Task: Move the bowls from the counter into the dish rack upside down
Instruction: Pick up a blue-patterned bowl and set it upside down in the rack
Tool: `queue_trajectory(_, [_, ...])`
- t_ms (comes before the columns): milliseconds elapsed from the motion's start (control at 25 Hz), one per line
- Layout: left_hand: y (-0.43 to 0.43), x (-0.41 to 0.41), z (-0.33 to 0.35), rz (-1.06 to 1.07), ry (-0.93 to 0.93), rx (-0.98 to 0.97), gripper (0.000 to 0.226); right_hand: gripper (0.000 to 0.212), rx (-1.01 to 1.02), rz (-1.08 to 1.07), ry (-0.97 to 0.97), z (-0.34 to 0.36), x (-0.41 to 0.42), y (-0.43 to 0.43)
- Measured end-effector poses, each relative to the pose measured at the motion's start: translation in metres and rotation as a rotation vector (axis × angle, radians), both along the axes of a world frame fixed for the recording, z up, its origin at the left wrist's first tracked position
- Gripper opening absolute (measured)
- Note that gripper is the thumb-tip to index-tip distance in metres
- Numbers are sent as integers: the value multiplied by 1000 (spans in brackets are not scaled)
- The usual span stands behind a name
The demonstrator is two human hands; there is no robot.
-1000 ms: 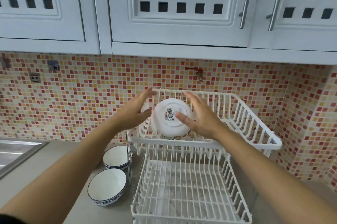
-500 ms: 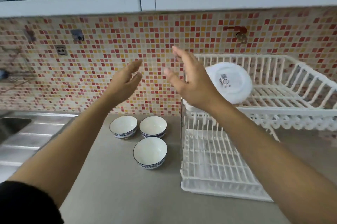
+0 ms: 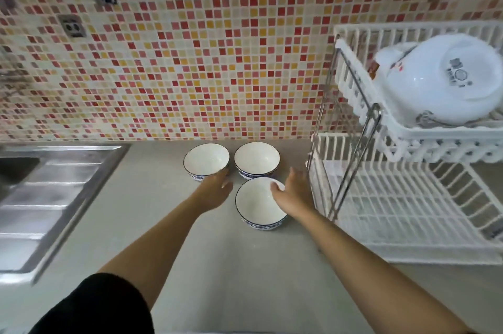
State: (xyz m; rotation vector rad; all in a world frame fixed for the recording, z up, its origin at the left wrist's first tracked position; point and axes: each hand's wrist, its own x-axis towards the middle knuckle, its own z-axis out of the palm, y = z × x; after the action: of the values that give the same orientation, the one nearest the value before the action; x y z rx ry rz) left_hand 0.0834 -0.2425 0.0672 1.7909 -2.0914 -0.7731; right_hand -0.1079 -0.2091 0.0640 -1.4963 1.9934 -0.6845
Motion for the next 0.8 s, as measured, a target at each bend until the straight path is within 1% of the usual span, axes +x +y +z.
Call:
queue_trajectory(80, [-2,-6,-33,22,-21,125,47,77,118,-62,71,-48,-9,-14])
queue_trajectory(120, [-3,-10,-47,48,-27,178,51,82,165,-91,56,-75,-15,-22])
queue_trajectory(200, [-4,-20,-67,96,-21,241,52,83,266,-163,-65,-122,-26,-31])
queue_trajectory(240, [-4,-25,-73,129,6,277,49,77,306,-180,-133,-134,-26,-32])
queue_trajectory(320, [-3,-32,-82,195,93,333,39,54,364,-162,-256,-139,-21,-30])
queue_trajectory(360, [-2,-31,-83,228,147,358,31,46,390,-152,-320,-149,-20,-32])
queue_trajectory(440, [-2,-26,-78,270,224,373,20,41,399,-146,-364,-131,-9,-27])
queue_trajectory(480, [-1,-22,-70,286,254,362,20,37,392,-123,-382,-112,-2,-22])
queue_trajectory(560, [2,-11,-43,335,323,321,32,29,342,-94,-486,-71,14,-14])
queue_trajectory(600, [2,-5,-25,369,355,296,38,32,317,-84,-556,-52,21,-14])
queue_trajectory(680, [0,7,16,426,402,231,42,38,209,-37,-570,-10,32,-17])
queue_trajectory(800, [6,22,85,389,447,8,43,49,-40,43,-572,60,39,-17])
